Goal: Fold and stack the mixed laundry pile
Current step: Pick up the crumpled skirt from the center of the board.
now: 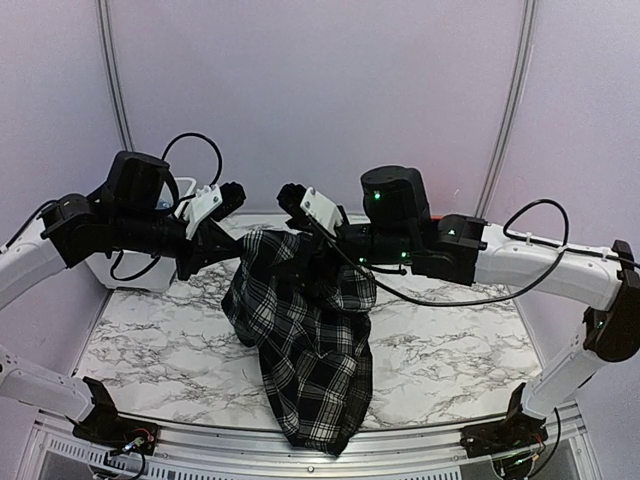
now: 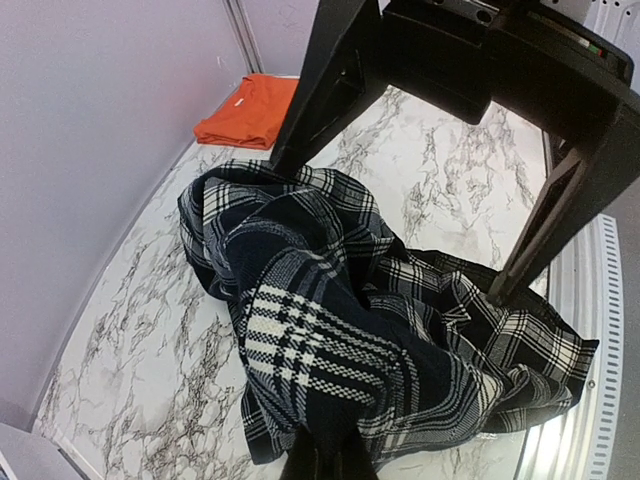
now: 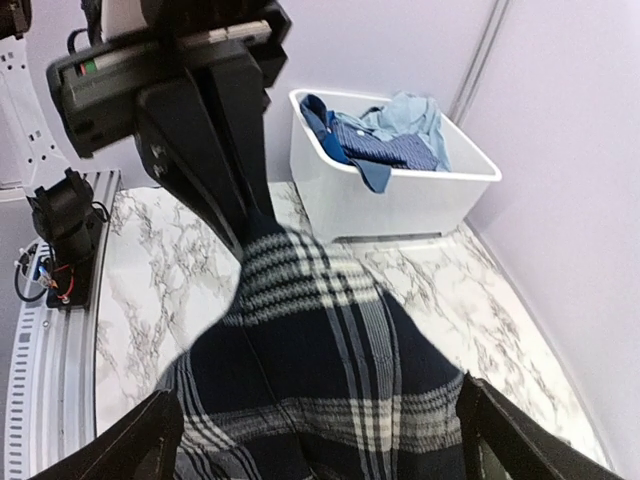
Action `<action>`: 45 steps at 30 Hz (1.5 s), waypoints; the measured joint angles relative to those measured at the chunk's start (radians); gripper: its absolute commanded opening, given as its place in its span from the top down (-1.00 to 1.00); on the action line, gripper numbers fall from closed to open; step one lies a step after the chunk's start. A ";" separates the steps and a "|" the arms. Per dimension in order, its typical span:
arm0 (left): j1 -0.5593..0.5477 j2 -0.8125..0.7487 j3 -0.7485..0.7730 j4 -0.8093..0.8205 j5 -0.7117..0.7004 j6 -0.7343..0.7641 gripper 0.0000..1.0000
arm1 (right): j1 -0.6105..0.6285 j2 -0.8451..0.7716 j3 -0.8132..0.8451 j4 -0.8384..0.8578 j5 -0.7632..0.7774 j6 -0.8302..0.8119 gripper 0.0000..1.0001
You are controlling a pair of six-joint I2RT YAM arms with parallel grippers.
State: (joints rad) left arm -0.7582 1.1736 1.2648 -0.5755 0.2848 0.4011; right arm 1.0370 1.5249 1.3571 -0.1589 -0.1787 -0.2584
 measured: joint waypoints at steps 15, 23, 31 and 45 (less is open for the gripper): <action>-0.087 -0.003 0.042 -0.038 -0.058 0.029 0.91 | 0.032 0.098 0.071 0.030 -0.087 0.029 0.74; -0.083 -0.050 -0.027 0.068 -0.152 -0.064 -0.98 | 0.032 0.022 -0.034 -0.006 -0.039 0.086 1.00; -0.014 -0.254 -0.497 0.342 -0.330 -0.445 -0.98 | 0.010 -0.422 -0.494 0.032 0.147 0.237 1.00; 0.085 0.084 -0.627 0.484 -0.125 -0.671 -0.91 | -0.043 -0.702 -0.911 -0.056 0.293 0.801 1.00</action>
State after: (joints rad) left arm -0.6731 1.2572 0.6380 -0.0914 0.1600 -0.2703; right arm 0.9943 0.8230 0.4458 -0.2153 0.1146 0.5430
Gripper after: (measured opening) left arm 0.978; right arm 0.007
